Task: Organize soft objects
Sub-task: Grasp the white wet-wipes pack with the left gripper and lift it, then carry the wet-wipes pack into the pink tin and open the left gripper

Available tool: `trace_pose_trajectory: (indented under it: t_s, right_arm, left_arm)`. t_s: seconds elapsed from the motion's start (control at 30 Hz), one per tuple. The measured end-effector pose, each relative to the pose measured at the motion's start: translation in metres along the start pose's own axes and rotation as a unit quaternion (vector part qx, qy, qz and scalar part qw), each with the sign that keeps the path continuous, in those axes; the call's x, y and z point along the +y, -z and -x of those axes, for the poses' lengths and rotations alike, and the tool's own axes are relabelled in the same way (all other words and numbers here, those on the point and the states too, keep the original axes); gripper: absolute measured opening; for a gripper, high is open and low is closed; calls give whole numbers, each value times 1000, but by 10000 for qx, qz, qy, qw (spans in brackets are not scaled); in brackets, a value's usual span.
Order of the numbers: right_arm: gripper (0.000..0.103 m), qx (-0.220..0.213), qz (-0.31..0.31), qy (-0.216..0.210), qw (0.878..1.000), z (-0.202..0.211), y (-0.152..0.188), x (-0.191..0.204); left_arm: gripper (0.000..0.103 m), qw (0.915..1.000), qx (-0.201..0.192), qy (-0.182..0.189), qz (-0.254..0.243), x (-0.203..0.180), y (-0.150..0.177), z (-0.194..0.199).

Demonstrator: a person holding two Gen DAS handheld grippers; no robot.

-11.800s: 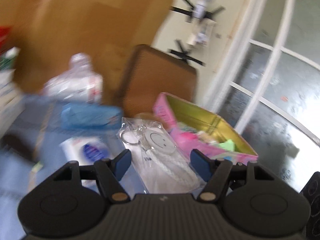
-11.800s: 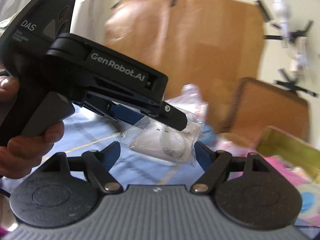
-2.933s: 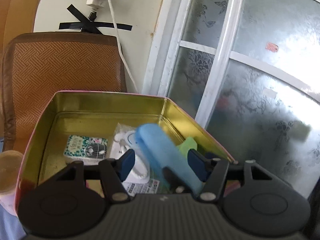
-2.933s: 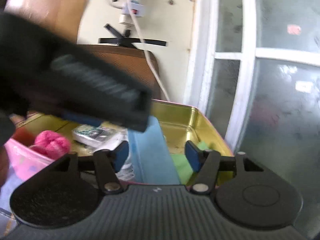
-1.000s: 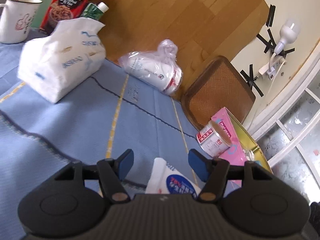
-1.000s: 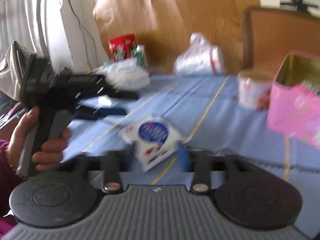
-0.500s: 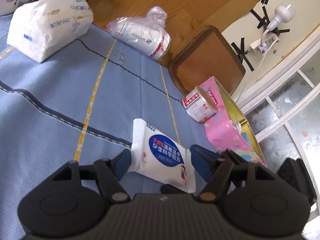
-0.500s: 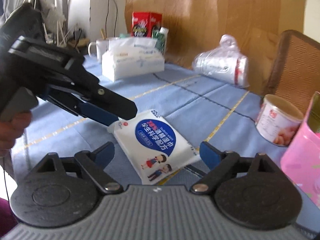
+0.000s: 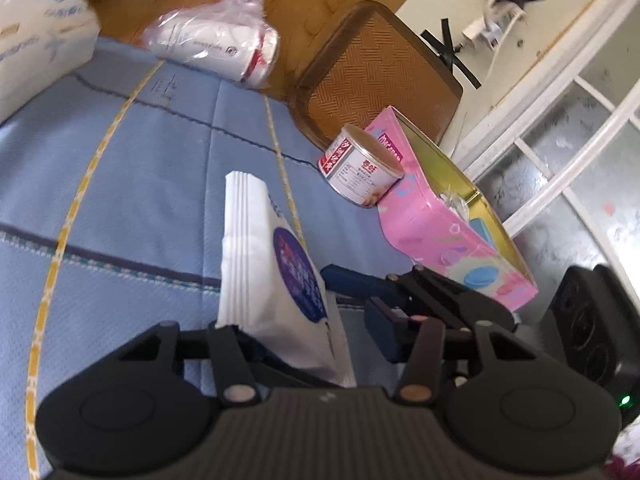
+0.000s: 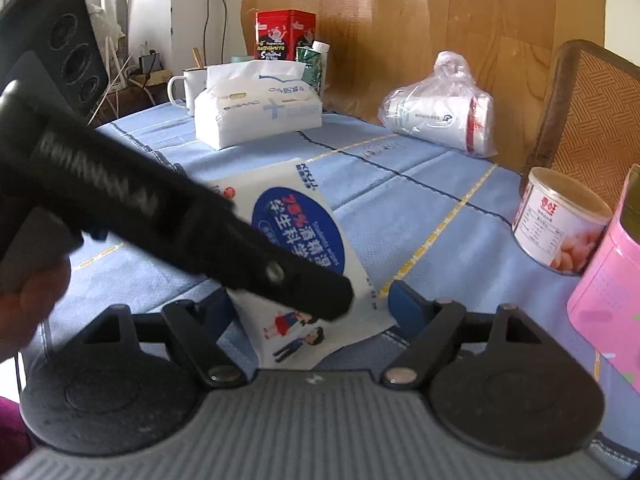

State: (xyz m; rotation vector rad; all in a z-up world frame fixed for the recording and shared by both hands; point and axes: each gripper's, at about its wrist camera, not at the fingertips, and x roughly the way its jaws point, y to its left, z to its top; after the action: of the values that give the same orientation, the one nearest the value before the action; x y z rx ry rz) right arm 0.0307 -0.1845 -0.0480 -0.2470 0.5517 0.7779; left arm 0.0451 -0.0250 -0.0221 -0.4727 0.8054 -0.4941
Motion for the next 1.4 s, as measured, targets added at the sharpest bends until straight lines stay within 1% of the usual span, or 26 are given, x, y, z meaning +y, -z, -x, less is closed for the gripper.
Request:
trace_pose_trajectory:
  t_s: [0.1,0.2,0.3,0.33,0.47,0.53,0.57,0.6,0.67,0.77,0.87,0.97,1.03,1.13,1.23,1.37,1.4]
  right_arm:
    - [90,17,-7,-19,10000,-3,-2,-2]
    - [93,43,16,-90,9999,-6,-4,-5]
    - [93,64,20,-199,9998,-10,-6,-7]
    - [93,80,21,-234,9997,-12,-7,-8]
    - [93,116,16,-273,9996,-18,-11,-6]
    - [90,104,44,-276,9996,-20,-12,-3]
    - [84,76,63,-273,9996,-20,-12,-1]
    - [74,32,69,-264,9996,-20,-12,1]
    - [66,-73,96,-254,9996,-19,-12,6]
    - [62,-189,200,-34,9996,-16,-10,13]
    - [61,-459,208,247,9984,-5,-4,17]
    - [61,-825,313,802,9929,14,3,19]
    - [61,-1041,299,1166,9873,27,6,12]
    - [61,-1316,97,1657,9773,53,6,-11]
    - [61,-1497,-118,2173,9645,79,6,-43]
    - [62,-1536,-523,2697,9492,101,8,-92]
    - [62,-1519,-671,2808,9453,104,9,-107]
  left_arm:
    - [38,9999,8,52,111,7,-2,1]
    - [39,9995,-92,0,288,20,-6,9]
    - [38,9981,-160,89,594,38,-12,17]
    - [36,9974,-209,98,689,44,-13,18]
    - [34,9960,-302,202,819,54,-15,17]
    - [34,9966,-323,194,728,52,-15,15]
    - [34,9968,-329,190,698,52,-15,15]
    - [33,9970,-331,187,677,51,-15,14]
    - [31,9969,-357,168,674,51,-14,15]
    - [31,9968,-335,201,703,49,-14,18]
    - [31,9978,-337,255,506,33,-18,19]
    - [31,9988,-302,360,133,6,-27,12]
    - [31,9982,-245,529,-151,-17,-38,1]
    - [31,9949,-139,826,-565,-57,-50,-22]
    - [31,9889,-78,1014,-1080,-104,-60,-53]
    - [32,9828,114,1194,-1406,-149,-84,-100]
    - [36,9824,157,1191,-1430,-158,-90,-113]
